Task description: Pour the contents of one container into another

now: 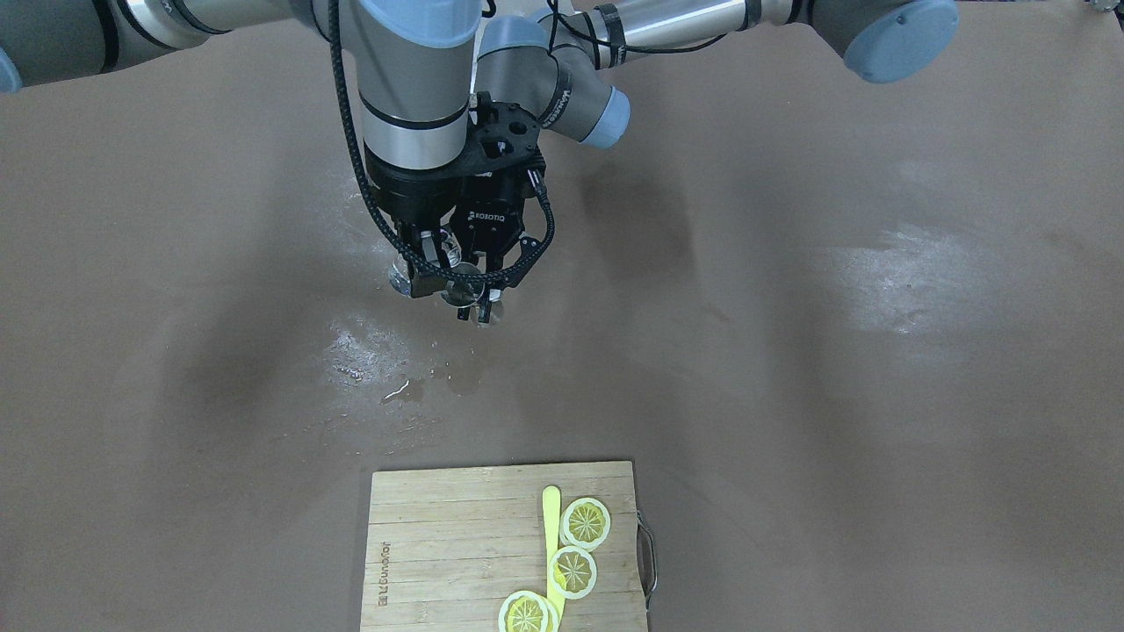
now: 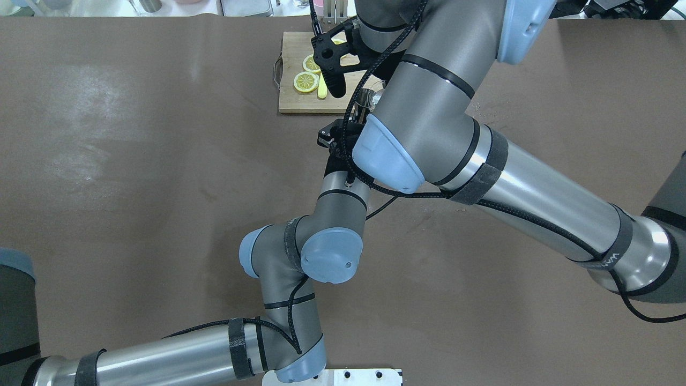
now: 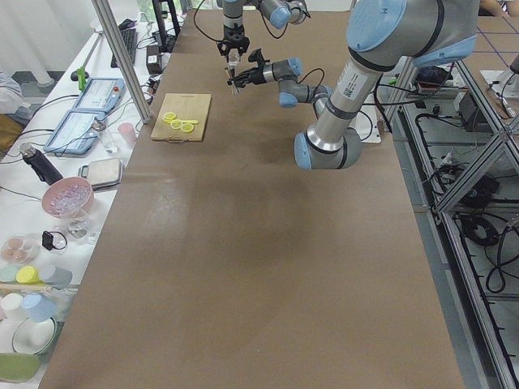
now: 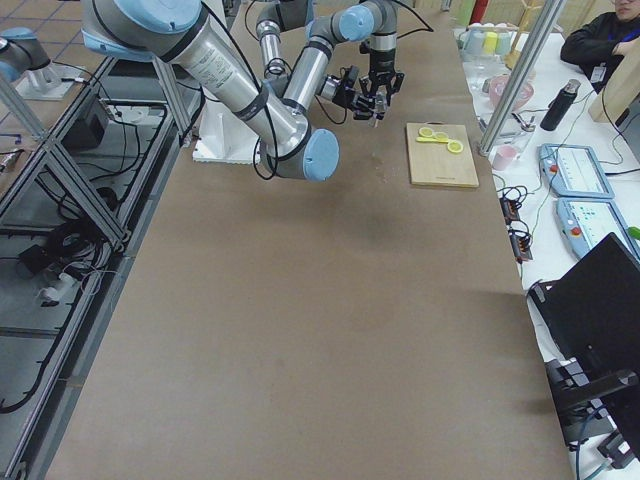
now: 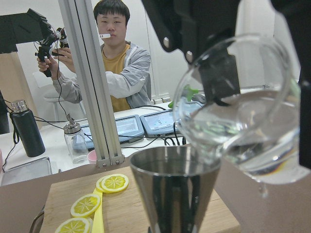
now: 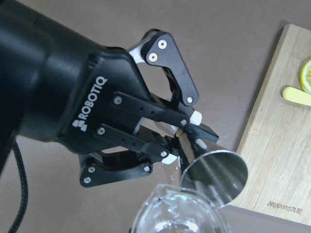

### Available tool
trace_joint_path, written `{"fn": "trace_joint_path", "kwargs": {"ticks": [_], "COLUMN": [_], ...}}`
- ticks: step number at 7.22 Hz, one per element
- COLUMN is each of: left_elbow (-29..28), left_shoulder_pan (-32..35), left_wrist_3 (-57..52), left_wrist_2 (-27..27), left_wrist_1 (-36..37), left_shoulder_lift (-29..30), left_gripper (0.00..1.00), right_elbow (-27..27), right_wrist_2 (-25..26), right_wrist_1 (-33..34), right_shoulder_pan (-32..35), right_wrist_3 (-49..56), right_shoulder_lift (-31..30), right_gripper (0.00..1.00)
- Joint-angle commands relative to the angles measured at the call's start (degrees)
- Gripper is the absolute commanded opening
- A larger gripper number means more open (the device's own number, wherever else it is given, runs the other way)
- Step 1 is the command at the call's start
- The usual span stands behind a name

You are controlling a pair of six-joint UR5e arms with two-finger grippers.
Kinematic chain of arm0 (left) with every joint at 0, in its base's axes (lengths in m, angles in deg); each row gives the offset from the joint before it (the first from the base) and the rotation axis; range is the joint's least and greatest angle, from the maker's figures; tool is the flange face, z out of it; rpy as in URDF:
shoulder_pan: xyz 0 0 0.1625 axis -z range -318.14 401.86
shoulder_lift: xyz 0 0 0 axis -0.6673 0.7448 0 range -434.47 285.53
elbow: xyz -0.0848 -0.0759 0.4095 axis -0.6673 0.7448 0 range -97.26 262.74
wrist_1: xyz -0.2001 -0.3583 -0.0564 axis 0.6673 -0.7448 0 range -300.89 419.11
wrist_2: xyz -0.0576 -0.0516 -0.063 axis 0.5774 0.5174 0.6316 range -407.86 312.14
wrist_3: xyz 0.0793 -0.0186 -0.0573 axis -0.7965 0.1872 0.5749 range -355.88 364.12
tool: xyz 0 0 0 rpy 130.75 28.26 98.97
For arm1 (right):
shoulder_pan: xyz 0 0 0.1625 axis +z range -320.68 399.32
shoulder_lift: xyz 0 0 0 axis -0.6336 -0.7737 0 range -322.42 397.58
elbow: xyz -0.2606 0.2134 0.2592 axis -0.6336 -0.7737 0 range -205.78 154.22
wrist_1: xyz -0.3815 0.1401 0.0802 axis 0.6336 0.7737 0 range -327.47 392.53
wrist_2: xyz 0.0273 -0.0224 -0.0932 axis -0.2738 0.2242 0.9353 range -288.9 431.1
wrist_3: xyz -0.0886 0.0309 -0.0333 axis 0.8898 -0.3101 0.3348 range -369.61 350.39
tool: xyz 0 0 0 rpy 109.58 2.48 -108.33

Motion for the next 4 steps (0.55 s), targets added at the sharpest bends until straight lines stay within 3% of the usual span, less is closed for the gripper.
{"fn": "trace_joint_path", "kwargs": {"ticks": [1, 4], "left_elbow": [-0.05, 0.04], "left_shoulder_pan": [0.09, 0.09], "left_wrist_3": [-0.02, -0.02], "left_wrist_2": [0.01, 0.01], "left_wrist_1": [-0.01, -0.01], "left_shoulder_lift": [0.04, 0.04], "left_gripper": [0.0, 0.0], "right_elbow": [1.62, 3.9], "right_wrist_2": [-3.66, -11.12], "right_wrist_1": [-1.27, -3.46], "right_shoulder_pan": [2.27, 8.94], "right_wrist_3": [-0.19, -0.19], "right_shoulder_lift": [-1.08, -3.88], "right_gripper": [0.0, 0.0]}}
